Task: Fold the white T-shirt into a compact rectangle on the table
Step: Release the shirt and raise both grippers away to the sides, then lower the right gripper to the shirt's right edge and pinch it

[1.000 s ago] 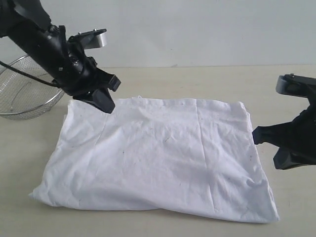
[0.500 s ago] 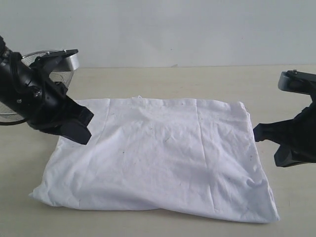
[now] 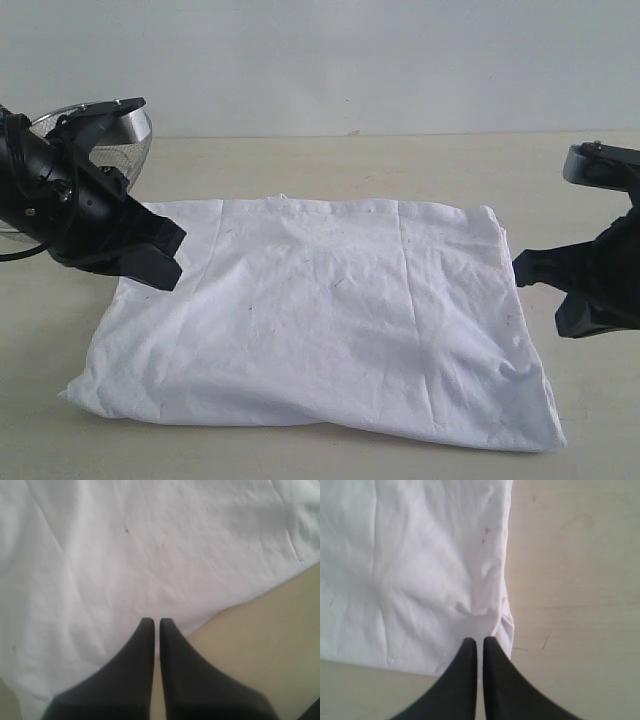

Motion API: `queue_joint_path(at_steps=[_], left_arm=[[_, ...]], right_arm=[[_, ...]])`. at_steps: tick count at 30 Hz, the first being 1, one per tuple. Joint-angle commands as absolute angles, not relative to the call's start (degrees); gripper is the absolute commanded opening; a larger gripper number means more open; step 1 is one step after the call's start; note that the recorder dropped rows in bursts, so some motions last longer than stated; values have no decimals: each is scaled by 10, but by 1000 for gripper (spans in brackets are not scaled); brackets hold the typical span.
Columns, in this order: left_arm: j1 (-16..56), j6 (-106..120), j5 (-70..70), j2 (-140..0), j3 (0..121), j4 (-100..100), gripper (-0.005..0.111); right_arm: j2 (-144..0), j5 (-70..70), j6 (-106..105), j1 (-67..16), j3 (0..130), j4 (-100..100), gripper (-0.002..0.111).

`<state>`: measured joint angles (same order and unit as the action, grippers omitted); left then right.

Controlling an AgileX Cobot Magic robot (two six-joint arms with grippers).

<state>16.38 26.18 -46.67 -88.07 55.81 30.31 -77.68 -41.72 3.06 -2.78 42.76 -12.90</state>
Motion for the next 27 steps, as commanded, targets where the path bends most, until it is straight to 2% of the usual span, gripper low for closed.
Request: queue_joint_path(at_steps=[1,27], left_arm=[[163,264,-471,-875,557,311,4],[163,264,-468,-875,557,311,4]], right_arm=[[-772,-413,29,-23,427,-129,0],[-772,-344,29,-23,427,-129,0]])
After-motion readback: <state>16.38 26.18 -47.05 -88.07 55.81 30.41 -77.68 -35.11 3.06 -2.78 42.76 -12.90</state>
